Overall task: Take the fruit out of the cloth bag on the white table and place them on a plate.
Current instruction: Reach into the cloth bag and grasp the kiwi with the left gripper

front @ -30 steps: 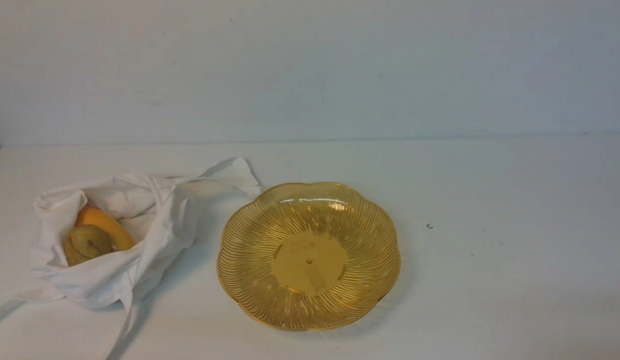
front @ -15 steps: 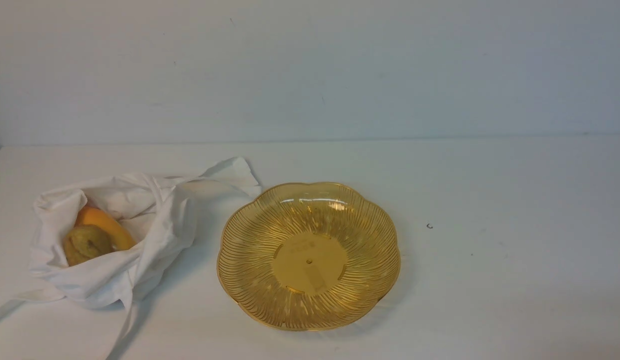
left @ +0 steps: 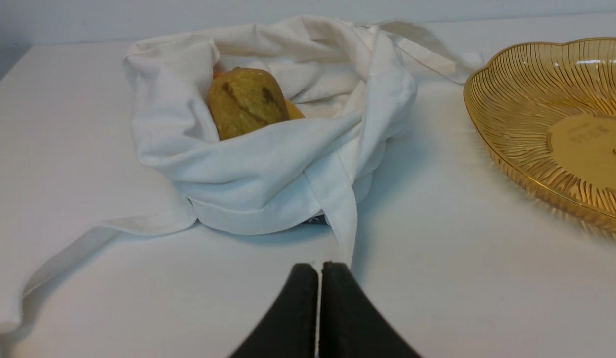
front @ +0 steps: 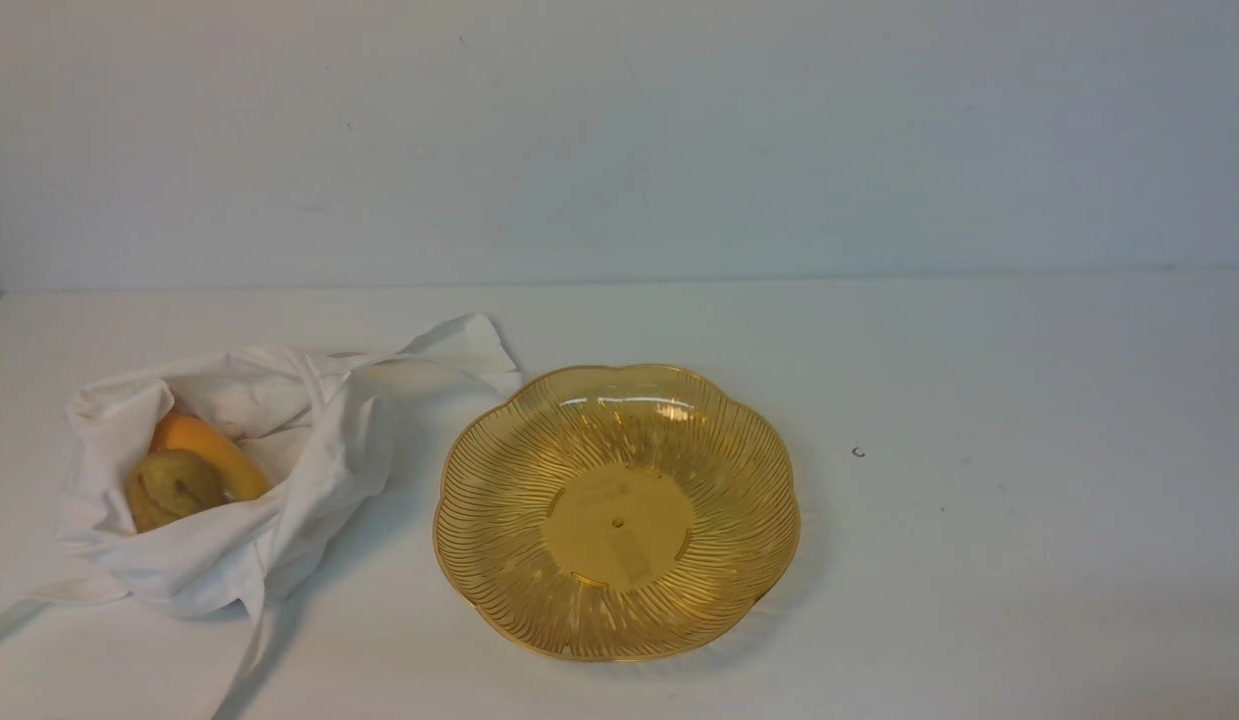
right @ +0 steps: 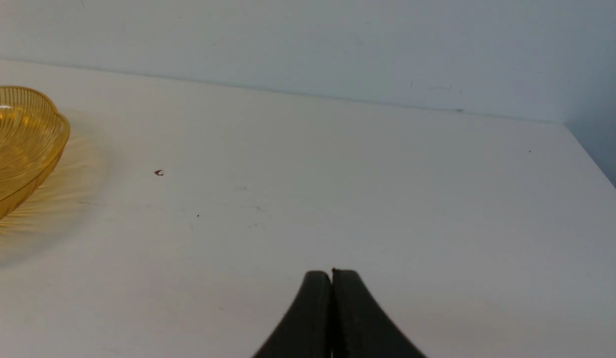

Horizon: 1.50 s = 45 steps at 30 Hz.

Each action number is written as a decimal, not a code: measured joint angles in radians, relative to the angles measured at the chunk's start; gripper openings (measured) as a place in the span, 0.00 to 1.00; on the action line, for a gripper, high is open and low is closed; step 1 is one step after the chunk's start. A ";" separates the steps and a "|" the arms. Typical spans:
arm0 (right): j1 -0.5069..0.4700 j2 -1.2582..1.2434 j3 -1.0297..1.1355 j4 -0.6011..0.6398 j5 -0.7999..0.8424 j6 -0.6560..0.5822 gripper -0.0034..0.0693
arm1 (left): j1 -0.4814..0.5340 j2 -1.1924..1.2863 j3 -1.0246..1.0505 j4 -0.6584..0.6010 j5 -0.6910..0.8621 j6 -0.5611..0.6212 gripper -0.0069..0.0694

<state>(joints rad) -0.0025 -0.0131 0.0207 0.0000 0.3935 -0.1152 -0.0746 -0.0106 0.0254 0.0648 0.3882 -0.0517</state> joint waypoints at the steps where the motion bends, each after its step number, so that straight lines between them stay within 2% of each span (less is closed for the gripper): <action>1: 0.000 0.000 0.000 0.000 0.000 0.000 0.03 | 0.000 0.000 0.000 -0.001 -0.001 -0.001 0.08; 4: 0.000 0.000 0.000 0.000 0.000 0.000 0.03 | 0.000 0.000 0.001 -0.065 -0.025 -0.038 0.08; 8: 0.000 0.000 0.000 0.000 0.000 0.000 0.03 | 0.000 0.000 0.003 -0.276 -0.129 -0.144 0.08; 13: 0.000 0.000 0.000 0.000 0.000 0.000 0.03 | 0.000 0.000 0.003 -0.413 -0.234 -0.175 0.08; 19: 0.000 0.000 0.000 0.000 0.000 0.000 0.03 | 0.000 0.000 -0.006 -0.623 -0.579 -0.188 0.08; 21: 0.000 0.000 0.000 0.000 0.000 0.000 0.03 | 0.000 0.000 -0.064 -0.651 -0.611 -0.173 0.08; 24: 0.000 0.000 0.000 0.000 0.000 0.000 0.03 | 0.000 0.038 -0.199 -0.656 -0.533 -0.089 0.08; 26: 0.000 0.000 0.000 0.000 0.000 0.000 0.03 | 0.000 0.130 -0.322 -0.656 -0.397 -0.009 0.08; 27: 0.000 0.000 0.000 0.000 0.000 0.000 0.03 | 0.000 0.140 -0.332 -0.656 -0.383 -0.003 0.08; 28: 0.000 0.000 0.000 0.000 0.000 0.000 0.03 | 0.000 0.187 -0.373 -0.655 -0.324 0.020 0.08; 29: 0.000 0.000 0.000 0.000 0.000 0.000 0.03 | 0.000 0.323 -0.468 -0.648 -0.168 0.065 0.08; 34: 0.000 0.000 0.000 0.000 0.000 0.000 0.03 | 0.000 0.663 -0.655 -0.558 0.151 0.100 0.08; 40: 0.000 0.000 0.000 0.000 0.000 0.000 0.03 | 0.007 0.974 -0.823 -0.413 0.241 0.102 0.08; 45: 0.000 0.000 0.000 0.000 0.000 0.000 0.03 | 0.108 1.166 -0.947 -0.388 0.260 0.071 0.08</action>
<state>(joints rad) -0.0025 -0.0131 0.0207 0.0000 0.3935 -0.1152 0.0330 1.1552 -0.9217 -0.3231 0.6483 0.0193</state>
